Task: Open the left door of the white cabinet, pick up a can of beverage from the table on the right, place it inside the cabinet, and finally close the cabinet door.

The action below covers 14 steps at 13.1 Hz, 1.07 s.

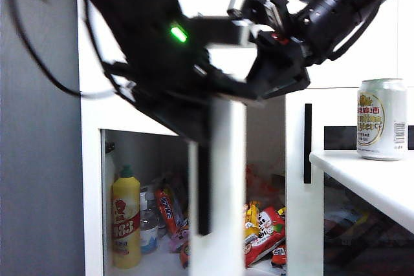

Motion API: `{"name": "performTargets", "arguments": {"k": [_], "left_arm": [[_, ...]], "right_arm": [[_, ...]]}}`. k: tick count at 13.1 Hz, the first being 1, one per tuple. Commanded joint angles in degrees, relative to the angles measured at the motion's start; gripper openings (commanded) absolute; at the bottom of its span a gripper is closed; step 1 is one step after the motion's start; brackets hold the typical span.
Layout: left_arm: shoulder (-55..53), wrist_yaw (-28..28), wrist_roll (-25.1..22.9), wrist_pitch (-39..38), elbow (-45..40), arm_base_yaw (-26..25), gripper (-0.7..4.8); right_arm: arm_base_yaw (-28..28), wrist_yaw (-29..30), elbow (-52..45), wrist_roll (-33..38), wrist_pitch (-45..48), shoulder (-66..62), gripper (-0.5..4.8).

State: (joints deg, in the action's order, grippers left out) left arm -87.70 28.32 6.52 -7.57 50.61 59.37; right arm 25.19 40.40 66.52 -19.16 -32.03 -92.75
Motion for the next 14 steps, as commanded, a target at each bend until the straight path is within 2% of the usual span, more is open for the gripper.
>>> {"name": "performTargets", "arguments": {"k": [1, 7, 10, 13, 14], "left_arm": [[5.84, 2.86, -2.89, 1.99, 1.77, 1.03, -0.05], [13.31, 8.94, -3.13, -1.73, 1.77, 0.96, -0.05], [16.52, 14.88, -3.04, -9.38, 1.77, 0.94, -0.05], [24.33, 19.78, -3.02, -13.16, 1.77, 0.94, -0.05], [28.35, 19.82, -3.04, -15.34, 1.79, 0.96, -0.05]], "right_arm": [[0.15, 1.11, 0.57, -0.09, 0.76, 0.24, -0.08], [0.15, 1.77, 0.55, 0.26, 0.59, 0.22, -0.08], [0.24, 3.52, 0.55, 0.33, 0.61, 0.0, -0.08], [4.72, 3.41, 0.55, 1.03, 0.63, 0.0, -0.08], [6.36, 3.34, 0.55, 1.27, 0.61, 0.0, -0.08]]}}
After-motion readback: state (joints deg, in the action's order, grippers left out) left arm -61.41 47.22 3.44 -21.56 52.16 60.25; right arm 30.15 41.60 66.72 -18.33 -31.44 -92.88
